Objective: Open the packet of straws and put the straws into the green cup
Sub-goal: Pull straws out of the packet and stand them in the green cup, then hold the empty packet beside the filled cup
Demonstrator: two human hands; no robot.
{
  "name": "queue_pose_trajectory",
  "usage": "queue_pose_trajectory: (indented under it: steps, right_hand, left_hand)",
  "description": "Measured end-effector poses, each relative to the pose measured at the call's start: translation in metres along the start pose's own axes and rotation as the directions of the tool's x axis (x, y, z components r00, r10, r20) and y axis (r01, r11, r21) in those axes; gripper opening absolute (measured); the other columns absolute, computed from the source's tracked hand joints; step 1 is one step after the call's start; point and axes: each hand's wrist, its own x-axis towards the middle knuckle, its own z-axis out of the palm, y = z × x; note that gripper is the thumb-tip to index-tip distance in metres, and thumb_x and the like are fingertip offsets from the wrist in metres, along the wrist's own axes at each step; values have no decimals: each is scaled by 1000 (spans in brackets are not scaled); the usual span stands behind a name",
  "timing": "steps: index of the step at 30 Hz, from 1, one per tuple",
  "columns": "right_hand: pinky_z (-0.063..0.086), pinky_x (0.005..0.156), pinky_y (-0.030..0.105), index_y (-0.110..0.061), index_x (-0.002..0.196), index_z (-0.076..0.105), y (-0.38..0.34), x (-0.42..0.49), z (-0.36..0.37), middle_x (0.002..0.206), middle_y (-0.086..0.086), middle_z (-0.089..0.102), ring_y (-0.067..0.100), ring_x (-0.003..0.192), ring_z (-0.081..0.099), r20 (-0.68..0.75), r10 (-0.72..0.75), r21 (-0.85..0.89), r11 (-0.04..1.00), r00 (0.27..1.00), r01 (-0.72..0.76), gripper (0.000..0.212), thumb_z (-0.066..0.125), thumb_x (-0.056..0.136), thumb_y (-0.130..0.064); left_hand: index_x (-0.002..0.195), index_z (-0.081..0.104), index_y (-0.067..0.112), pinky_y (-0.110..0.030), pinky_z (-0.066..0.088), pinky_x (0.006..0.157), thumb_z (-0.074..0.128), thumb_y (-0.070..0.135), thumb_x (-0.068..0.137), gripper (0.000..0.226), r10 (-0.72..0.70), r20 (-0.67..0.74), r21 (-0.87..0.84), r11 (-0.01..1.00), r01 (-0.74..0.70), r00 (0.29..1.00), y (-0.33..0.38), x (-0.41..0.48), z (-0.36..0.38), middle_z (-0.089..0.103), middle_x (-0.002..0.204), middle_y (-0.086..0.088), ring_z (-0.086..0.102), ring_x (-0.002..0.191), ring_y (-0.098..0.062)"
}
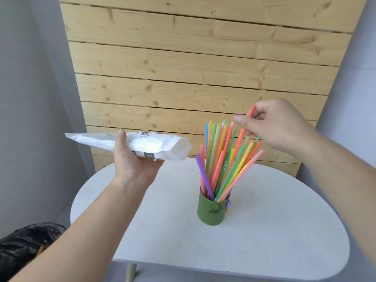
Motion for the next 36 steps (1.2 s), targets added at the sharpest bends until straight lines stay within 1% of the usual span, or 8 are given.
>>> queue_pose_trajectory:
  steps: [4,8,17,21,25,31,33,36]
  right_hand:
    - [34,51,27,-12,70,69,-4,8,23,66,4,66,14,52,48,128,5,-78,997,992,5,37,74,84,-45]
    - [39,52,26,-15,81,69,-6,15,32,73,4,74,20,57,62,133,17,-56,998,991,-10,30,68,88,-45]
    - [40,56,30,-18,86,68,-9,15,25,68,8,62,25,61,57,65,-100,-193,975,993,111,31,45,102,-33]
    - [28,52,34,-13,67,40,-9,11,26,55,0,40,24,56,42,178,-28,-249,966,984,72,49,32,106,-43]
    - [43,93,35,-21,123,65,-12,7,22,108,10,72,28,110,62,299,33,-233,972,954,39,63,17,103,-57]
    - [17,114,23,-30,157,29,-16,6,13,162,-13,33,8,150,26,327,45,-105,994,944,-11,69,16,98,-65]
    - [29,109,25,-33,149,42,-21,1,12,151,-14,49,9,141,41,185,-6,-46,999,983,14,61,26,99,-64]
    - [51,77,33,-25,105,65,-39,-21,16,92,-7,74,12,85,67,-153,-100,53,993,983,109,31,48,97,-50]
  left_hand:
    - [110,60,12,-37,59,63,55,49,105,38,-12,29,38,999,11,1000,-5,-4,1,69,105,-10,71,96,-33]
    - [112,60,12,-35,58,55,56,49,104,38,-8,34,24,1000,7,999,-2,-3,1,68,108,-11,71,96,-34]
    - [109,61,13,-42,59,73,56,50,104,37,-1,30,50,999,0,1000,-4,-1,1,70,103,-10,71,96,-33]
    - [108,61,13,-45,59,78,56,50,104,37,4,27,70,998,-6,1000,-5,-3,2,70,102,-10,72,94,-33]
    - [109,60,13,-48,60,87,56,50,104,38,6,39,65,998,-8,999,-4,-3,2,70,107,-11,72,98,-34]
    - [109,60,11,-53,56,99,55,50,105,40,5,65,61,998,-9,998,-4,-7,4,68,104,-11,71,101,-35]
    - [107,60,11,-53,55,101,55,50,104,39,5,76,56,998,-9,997,-3,-8,4,68,100,-11,70,99,-34]
    - [103,61,10,-53,54,103,55,50,104,40,7,108,78,997,-16,994,0,-8,5,68,94,-10,70,96,-33]
